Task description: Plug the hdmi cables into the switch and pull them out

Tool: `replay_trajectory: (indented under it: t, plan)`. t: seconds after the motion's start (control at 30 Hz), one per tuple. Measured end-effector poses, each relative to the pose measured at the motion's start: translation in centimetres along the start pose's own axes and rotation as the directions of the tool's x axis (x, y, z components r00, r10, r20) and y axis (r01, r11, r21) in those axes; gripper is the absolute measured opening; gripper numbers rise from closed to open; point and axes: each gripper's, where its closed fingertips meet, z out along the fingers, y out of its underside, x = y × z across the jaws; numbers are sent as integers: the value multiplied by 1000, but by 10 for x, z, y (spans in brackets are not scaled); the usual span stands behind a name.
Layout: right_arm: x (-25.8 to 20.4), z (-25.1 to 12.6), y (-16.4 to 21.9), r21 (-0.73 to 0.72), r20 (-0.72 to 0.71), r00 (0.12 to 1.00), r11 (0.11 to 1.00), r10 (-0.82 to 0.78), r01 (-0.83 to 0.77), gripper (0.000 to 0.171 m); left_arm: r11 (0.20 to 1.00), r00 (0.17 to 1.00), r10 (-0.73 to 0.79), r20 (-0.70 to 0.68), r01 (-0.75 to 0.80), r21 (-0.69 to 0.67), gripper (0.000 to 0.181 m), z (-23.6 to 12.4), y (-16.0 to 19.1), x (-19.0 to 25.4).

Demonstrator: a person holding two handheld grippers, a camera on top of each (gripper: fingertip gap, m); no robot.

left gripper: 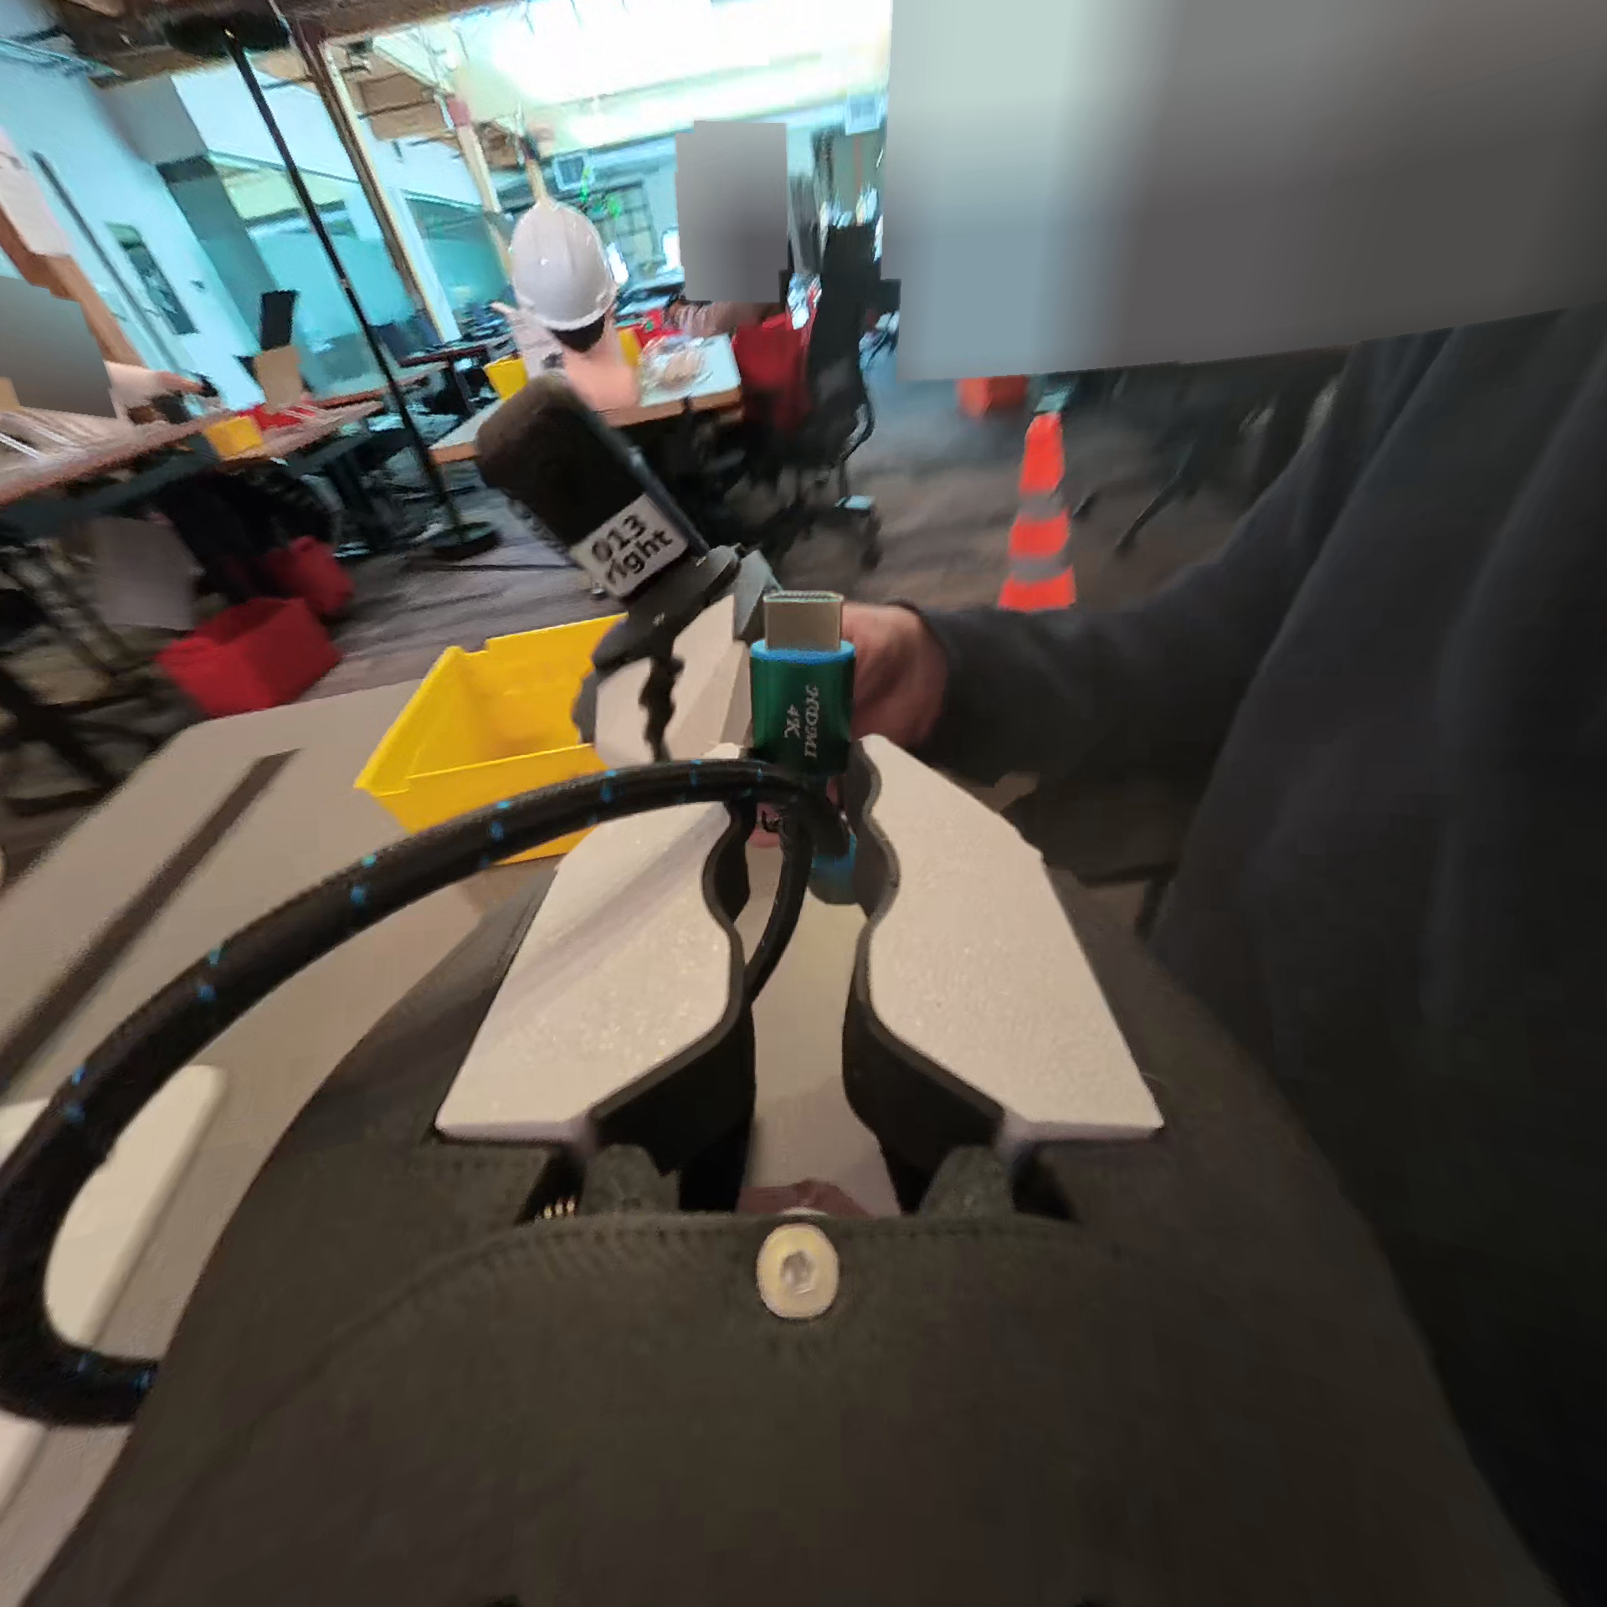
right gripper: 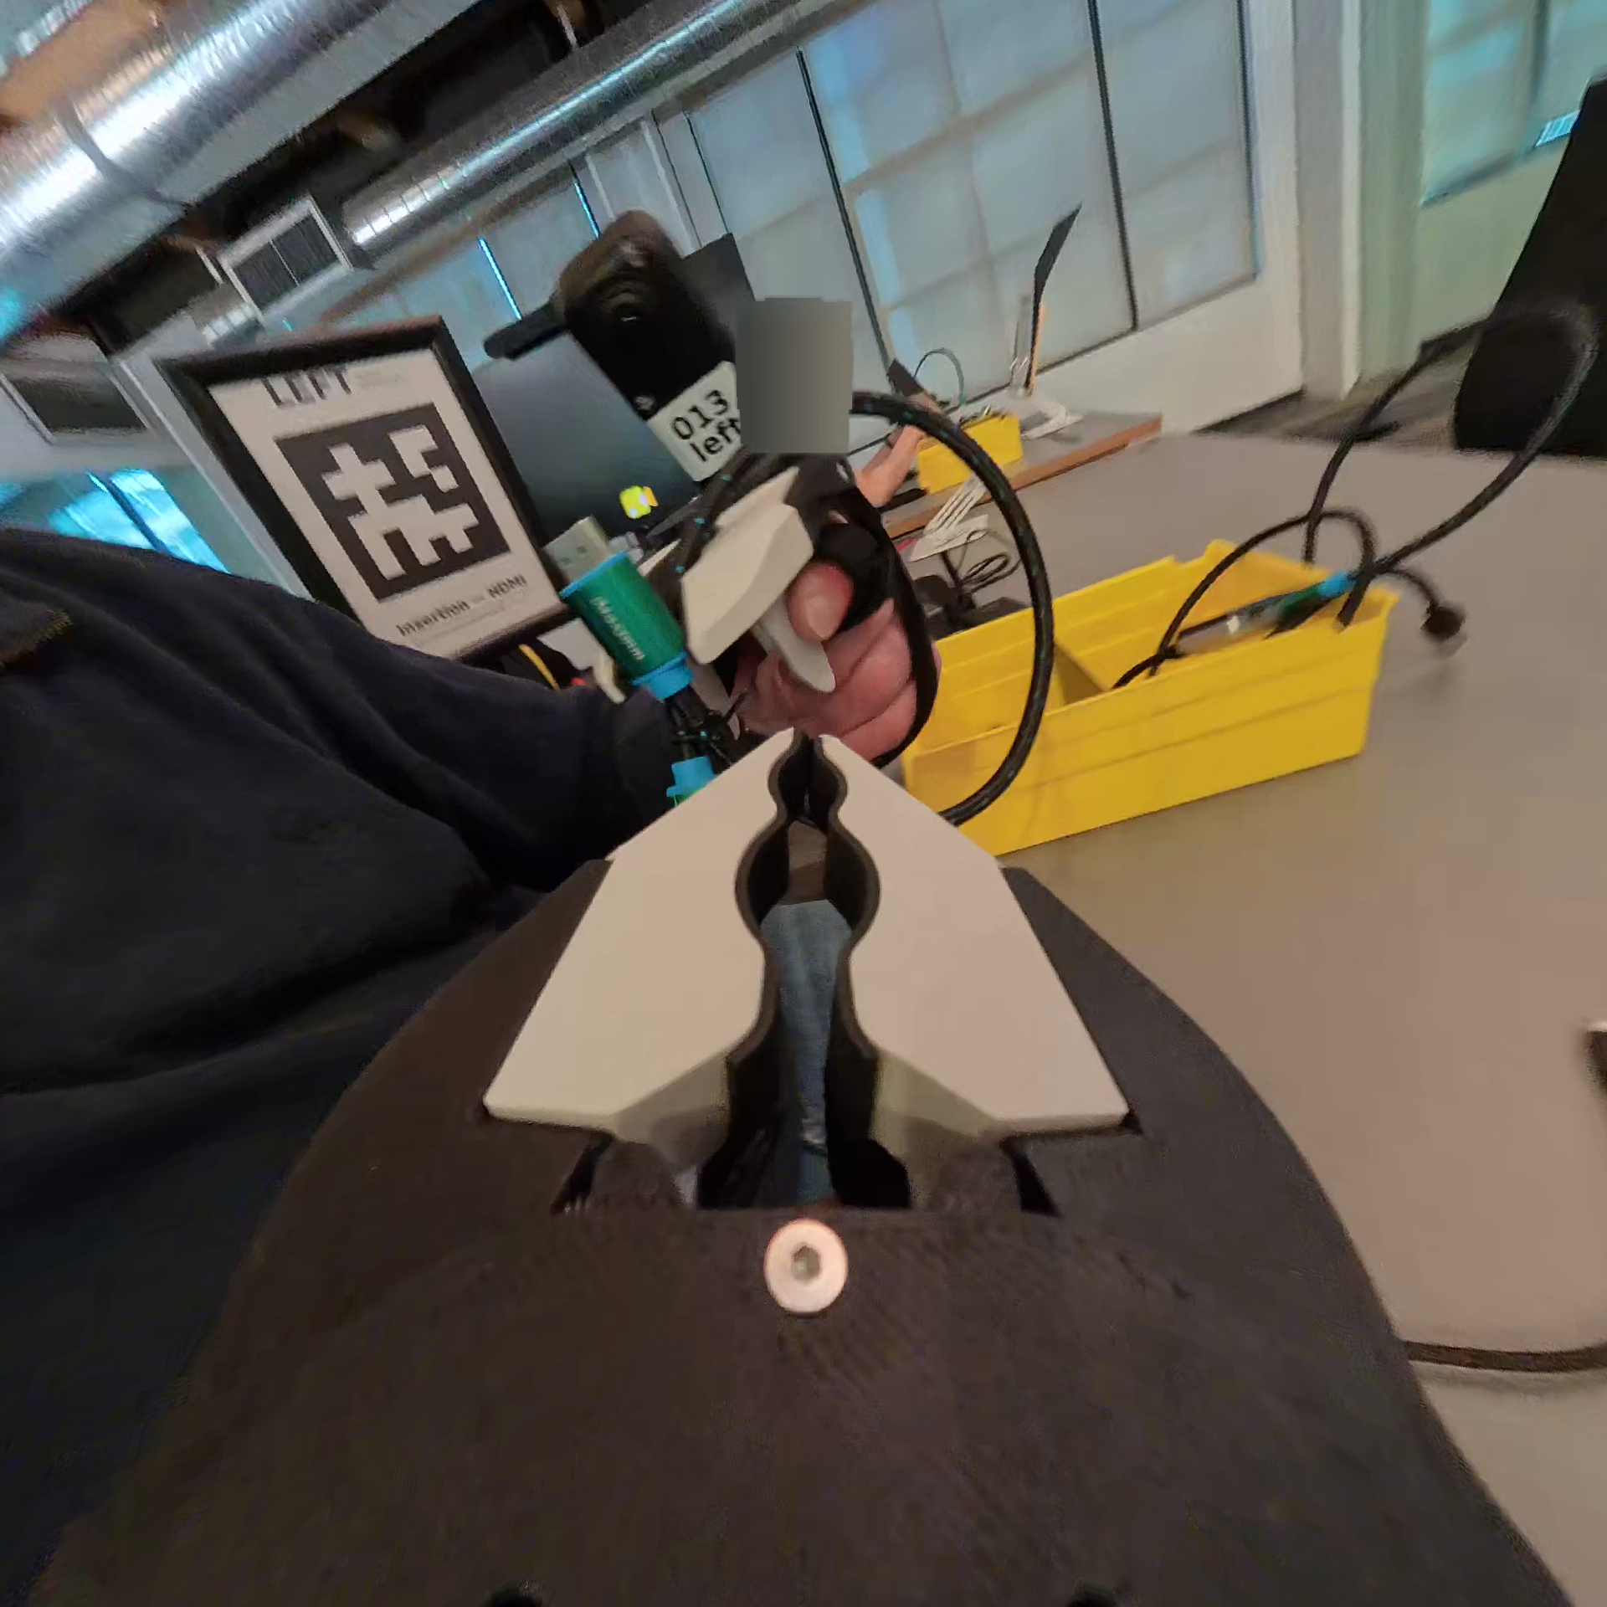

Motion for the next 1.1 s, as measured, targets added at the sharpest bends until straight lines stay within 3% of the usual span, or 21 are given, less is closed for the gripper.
replay_trajectory:
  t: [0.23, 0.43, 0.57, 0.67, 0.87, 1.1]
  plan:
    - [-9, 4, 3, -148, -93, 886, 887, -454, 438, 3, 971, 979, -186, -88, 197, 136, 19, -8, -8, -7]
    - [-10, 10, 3, -354, -155, 567, 581, -809, 732, 11, 931, 947, -286, -147, 311, 191, 19, -10, -6, -12]
    - [-14, 10, -2, -449, -154, 393, 418, -907, 790, 9, 915, 935, -316, -161, 346, 208, 19, -12, -5, -14]
    - [-9, 13, 5, -527, -111, 310, 321, -944, 787, 8, 907, 929, -329, -170, 361, 216, 19, -12, -6, -15]
    - [-9, 15, 4, -570, -93, 201, 218, -975, 793, 9, 893, 918, -351, -185, 388, 228, 19, -12, -5, -16]
    - [-4, 18, 4, -610, -78, 134, 153, -988, 777, 7, 877, 906, -376, -197, 416, 240, 19, -12, -4, -18]
